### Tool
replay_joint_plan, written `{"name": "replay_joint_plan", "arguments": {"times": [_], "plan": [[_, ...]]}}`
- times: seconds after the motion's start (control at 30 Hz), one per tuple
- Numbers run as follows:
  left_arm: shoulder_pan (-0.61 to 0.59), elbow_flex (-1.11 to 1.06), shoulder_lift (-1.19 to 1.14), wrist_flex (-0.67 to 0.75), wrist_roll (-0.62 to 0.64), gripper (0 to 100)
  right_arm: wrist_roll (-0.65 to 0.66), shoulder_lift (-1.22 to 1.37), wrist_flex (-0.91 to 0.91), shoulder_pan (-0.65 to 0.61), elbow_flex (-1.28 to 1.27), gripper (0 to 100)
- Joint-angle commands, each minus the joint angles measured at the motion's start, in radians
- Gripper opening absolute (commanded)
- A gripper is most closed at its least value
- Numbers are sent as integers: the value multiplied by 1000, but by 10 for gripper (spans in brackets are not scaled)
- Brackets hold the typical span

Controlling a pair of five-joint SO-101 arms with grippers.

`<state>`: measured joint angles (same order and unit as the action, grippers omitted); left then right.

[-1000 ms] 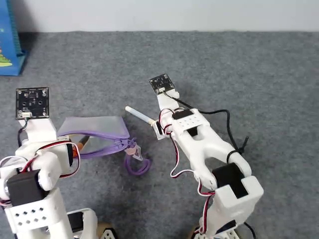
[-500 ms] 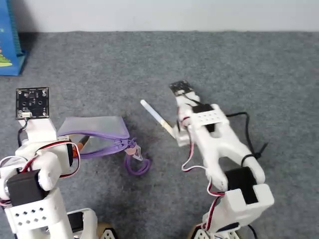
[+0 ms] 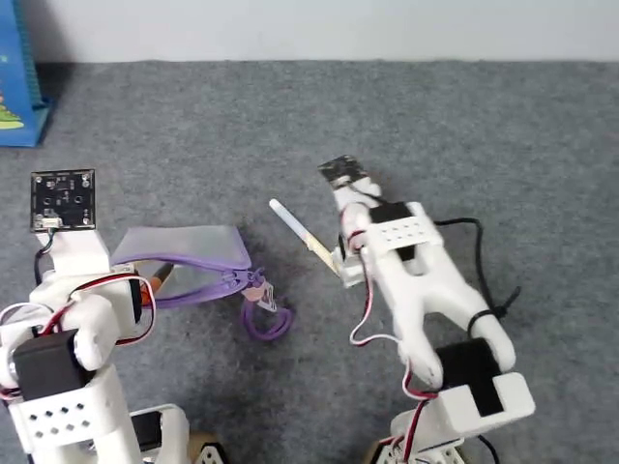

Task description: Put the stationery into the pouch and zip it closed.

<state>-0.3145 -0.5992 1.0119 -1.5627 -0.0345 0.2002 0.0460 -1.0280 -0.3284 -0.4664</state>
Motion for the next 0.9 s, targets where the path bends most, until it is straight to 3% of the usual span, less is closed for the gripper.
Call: {"name": "replay_joint_plan", "arguments": {"times": [0.0, 0.27, 0.43, 0.47, 0.57, 0.87], "plan": [[-3, 7, 6, 15, -8, 13, 5, -48, 27, -74, 17, 238], [-3, 5, 6, 14, -8, 13, -64, 102, 177, -104, 25, 227], [-3, 5, 6, 14, -8, 13, -64, 170, 174, -94, 25, 9], [-3, 5, 6, 14, -8, 13, -64, 163, 173, -85, 23, 4], [-3, 5, 6, 14, -8, 13, -58, 114, 154, -48, 6, 11], [-3, 5, 6, 14, -8, 13, 130, -211, -39, 117, -193, 7]]}}
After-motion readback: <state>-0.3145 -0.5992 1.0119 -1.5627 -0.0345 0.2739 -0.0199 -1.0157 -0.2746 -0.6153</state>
